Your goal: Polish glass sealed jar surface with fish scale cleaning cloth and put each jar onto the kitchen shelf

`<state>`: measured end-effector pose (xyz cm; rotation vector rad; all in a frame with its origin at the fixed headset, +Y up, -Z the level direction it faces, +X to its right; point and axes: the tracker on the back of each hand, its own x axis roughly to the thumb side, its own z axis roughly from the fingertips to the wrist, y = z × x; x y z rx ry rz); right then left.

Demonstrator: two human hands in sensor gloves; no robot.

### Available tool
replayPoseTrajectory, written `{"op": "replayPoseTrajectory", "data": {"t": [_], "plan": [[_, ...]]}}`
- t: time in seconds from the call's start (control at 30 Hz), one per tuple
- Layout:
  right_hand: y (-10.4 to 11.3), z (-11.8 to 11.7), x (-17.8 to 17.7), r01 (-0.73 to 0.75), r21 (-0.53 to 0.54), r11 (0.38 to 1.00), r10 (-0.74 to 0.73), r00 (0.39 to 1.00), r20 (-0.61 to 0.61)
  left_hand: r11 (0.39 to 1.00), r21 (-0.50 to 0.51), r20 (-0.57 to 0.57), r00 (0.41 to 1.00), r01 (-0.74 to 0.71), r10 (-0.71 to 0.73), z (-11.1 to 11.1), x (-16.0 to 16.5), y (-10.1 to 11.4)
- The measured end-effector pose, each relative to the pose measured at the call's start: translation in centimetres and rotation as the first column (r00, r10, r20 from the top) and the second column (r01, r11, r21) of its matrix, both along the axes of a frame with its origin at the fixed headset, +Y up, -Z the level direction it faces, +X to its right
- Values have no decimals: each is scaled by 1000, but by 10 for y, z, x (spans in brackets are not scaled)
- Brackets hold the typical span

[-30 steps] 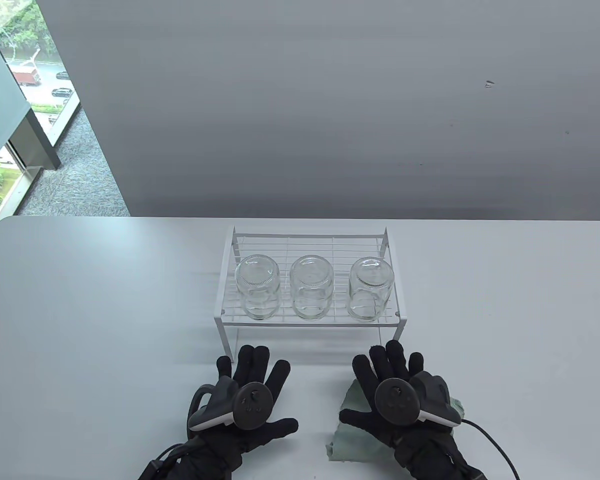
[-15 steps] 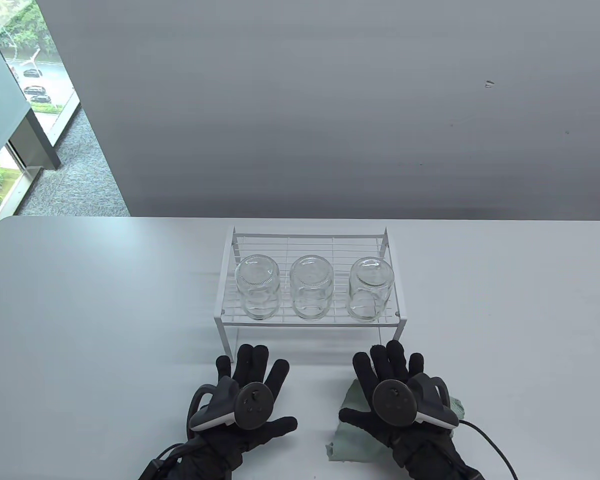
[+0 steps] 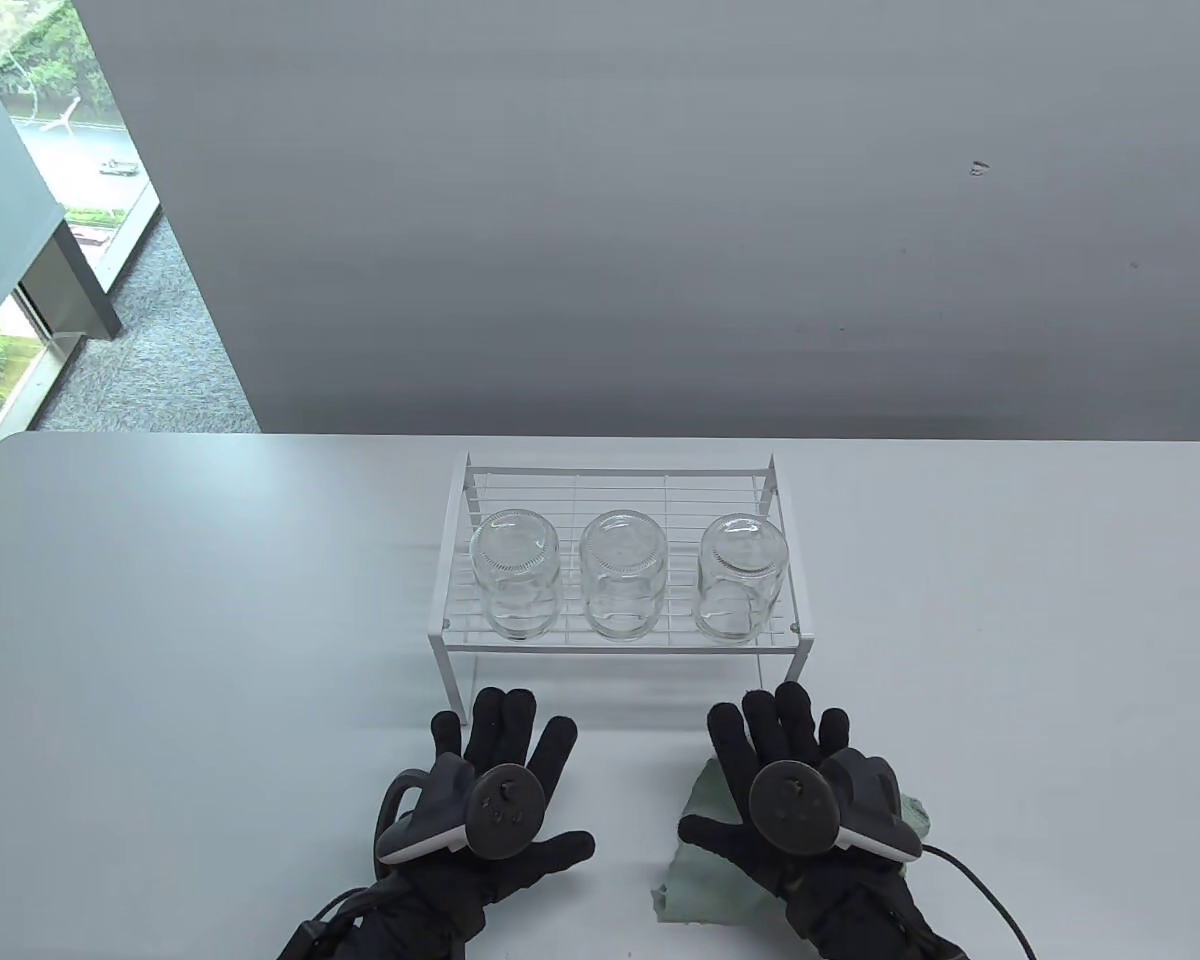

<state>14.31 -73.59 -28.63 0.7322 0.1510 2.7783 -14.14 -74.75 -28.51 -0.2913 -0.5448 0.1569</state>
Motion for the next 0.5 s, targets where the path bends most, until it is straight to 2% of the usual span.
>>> {"op": "replayPoseTrajectory", "data": {"t": [0.5], "plan": [[2,1,2,15,2,1000,-15,1000,3,1000,-2,-1,1000,-9,9,0,-1,0]]}}
